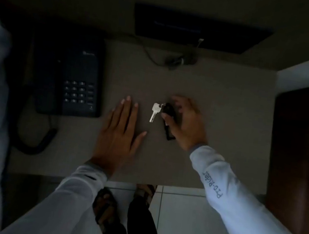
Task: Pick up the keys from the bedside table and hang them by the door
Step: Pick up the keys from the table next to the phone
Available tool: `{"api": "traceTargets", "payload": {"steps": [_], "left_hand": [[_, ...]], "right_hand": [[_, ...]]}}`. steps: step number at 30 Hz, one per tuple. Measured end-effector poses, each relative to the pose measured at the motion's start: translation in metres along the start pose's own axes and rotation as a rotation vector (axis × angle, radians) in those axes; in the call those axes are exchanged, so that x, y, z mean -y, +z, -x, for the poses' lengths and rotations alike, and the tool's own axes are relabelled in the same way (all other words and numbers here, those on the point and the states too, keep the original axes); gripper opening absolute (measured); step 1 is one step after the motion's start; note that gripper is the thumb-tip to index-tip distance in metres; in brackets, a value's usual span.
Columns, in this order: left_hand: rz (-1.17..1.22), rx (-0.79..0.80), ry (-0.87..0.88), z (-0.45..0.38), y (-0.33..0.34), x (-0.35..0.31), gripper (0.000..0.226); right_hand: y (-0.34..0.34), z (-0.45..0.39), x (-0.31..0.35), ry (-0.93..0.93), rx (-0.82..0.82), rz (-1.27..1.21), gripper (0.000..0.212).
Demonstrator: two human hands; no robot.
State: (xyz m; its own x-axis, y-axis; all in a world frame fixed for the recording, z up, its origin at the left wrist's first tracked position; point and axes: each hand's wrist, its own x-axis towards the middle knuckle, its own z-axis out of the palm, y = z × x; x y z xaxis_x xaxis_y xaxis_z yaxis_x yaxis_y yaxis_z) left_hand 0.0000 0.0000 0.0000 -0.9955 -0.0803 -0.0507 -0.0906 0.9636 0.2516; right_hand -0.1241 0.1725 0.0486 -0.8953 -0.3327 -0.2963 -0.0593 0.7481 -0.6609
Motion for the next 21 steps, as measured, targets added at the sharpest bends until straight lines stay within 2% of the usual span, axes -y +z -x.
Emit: {"api": "traceTargets", "payload": {"steps": [6,12,18,21], "left_hand": [[-0.053,-0.029,0.027,-0.001,0.019,0.005,0.073],[-0.061,-0.042,0.029,-0.002,0.015,0.006,0.075],[-0.064,-0.047,0.037,0.005,-0.026,0.0,0.074],[-0.085,-0.109,0.075,0.001,-0.069,-0.003,0.073]], "right_hand": [[0.008,-0.01,-0.005,-0.023,0.011,0.15,0.037],[0.01,-0.013,-0.002,0.023,-0.002,-0.001,0.019],[-0.01,0.006,0.015,0.04,-0.005,-0.157,0.014],[-0.039,0.021,0.035,-0.002,-0.056,-0.061,0.014]]}}
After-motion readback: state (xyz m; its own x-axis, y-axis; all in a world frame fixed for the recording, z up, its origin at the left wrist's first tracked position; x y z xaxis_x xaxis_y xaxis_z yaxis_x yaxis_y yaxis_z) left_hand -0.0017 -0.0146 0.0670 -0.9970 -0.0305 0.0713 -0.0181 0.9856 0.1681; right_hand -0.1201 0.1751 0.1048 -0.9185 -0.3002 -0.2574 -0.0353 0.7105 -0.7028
